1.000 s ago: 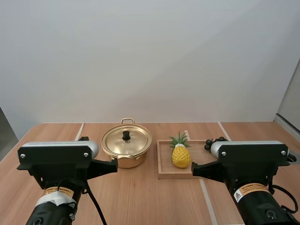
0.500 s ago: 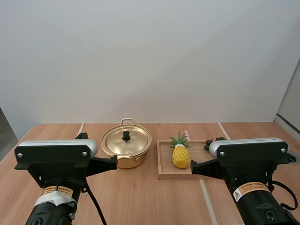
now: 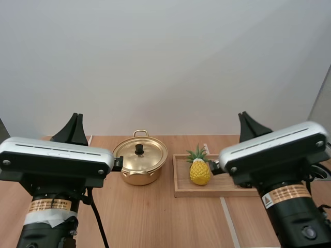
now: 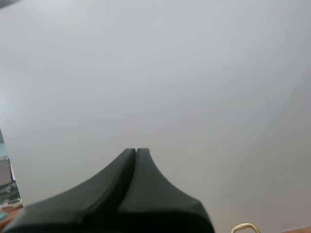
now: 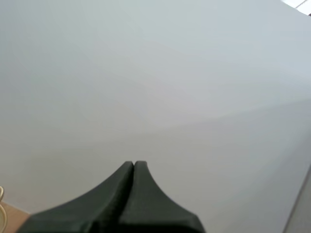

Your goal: Open the pot, put the grape inside, and close it

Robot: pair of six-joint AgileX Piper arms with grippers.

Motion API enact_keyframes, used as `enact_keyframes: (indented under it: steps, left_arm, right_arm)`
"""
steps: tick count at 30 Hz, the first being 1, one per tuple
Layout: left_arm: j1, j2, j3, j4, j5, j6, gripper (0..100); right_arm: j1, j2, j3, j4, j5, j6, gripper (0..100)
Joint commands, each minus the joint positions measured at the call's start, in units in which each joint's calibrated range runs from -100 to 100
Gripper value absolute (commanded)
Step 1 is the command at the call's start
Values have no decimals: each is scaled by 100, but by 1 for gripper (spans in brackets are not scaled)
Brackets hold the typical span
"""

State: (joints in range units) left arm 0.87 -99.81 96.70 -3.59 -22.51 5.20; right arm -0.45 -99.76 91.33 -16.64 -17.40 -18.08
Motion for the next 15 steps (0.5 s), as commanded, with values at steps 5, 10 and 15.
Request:
enact_keyframes:
  steps: [5,10,15]
  left_arm:
    - [6,-19,-1663,-89,744,-296,2]
    - [6,454,-3254,-817,2531,-346,2]
    - [6,1458,-4773,-818,4303,-360,2]
  right_arm:
    - [-15,-24,-1968,1004,2167,-65,0]
    - [-15,468,-3439,1073,3925,-6,0]
    - [-15,1605,-5118,965,6377,343,0]
